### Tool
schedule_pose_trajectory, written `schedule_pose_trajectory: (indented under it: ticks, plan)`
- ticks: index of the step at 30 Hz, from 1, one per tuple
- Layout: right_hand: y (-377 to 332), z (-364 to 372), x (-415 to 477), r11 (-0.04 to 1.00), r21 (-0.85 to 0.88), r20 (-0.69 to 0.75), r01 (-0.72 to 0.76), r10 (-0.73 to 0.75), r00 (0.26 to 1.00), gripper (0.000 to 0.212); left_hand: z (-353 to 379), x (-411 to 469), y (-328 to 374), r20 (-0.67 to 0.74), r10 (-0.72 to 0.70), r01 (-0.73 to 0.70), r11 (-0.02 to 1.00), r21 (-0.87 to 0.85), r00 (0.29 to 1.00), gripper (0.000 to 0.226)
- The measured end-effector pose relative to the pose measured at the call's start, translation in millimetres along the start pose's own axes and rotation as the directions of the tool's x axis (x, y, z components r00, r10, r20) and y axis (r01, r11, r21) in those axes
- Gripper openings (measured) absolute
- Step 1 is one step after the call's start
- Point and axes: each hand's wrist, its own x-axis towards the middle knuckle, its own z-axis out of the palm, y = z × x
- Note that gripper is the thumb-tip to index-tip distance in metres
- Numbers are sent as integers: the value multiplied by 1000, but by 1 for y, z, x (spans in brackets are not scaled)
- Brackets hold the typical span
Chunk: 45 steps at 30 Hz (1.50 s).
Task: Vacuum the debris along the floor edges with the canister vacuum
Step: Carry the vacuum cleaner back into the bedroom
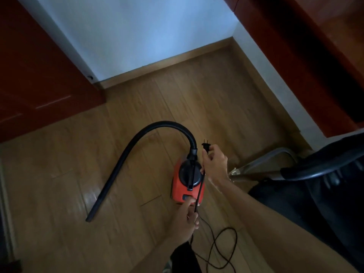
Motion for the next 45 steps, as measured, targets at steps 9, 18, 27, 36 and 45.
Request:
schedule_pose_trajectory:
  ticks: [9, 18, 27, 36, 45]
  plan:
    - [99, 47, 62, 994, -92, 43, -58, 62, 997, 15, 6, 56, -89, -76, -175, 168, 981, -93, 982, 29]
    - [187, 88, 110, 983, -181, 7, -40, 42, 999, 10, 1, 113, -150, -73, -267, 255, 956, -144, 961, 35]
    - [227, 122, 143, 974, -227, -14, -12, 9, 1000, 12, -9, 149, -180, -44, -255, 245, 956, -164, 966, 33]
    - [251, 138, 166, 932, -359, 3, 57, -60, 998, 19, -18, 174, -215, -81, -302, 276, 931, -238, 950, 4]
    - [261, 143, 173, 921, -387, 9, 43, -42, 999, 22, -16, 184, -213, -119, -367, 342, 921, -187, 922, 27]
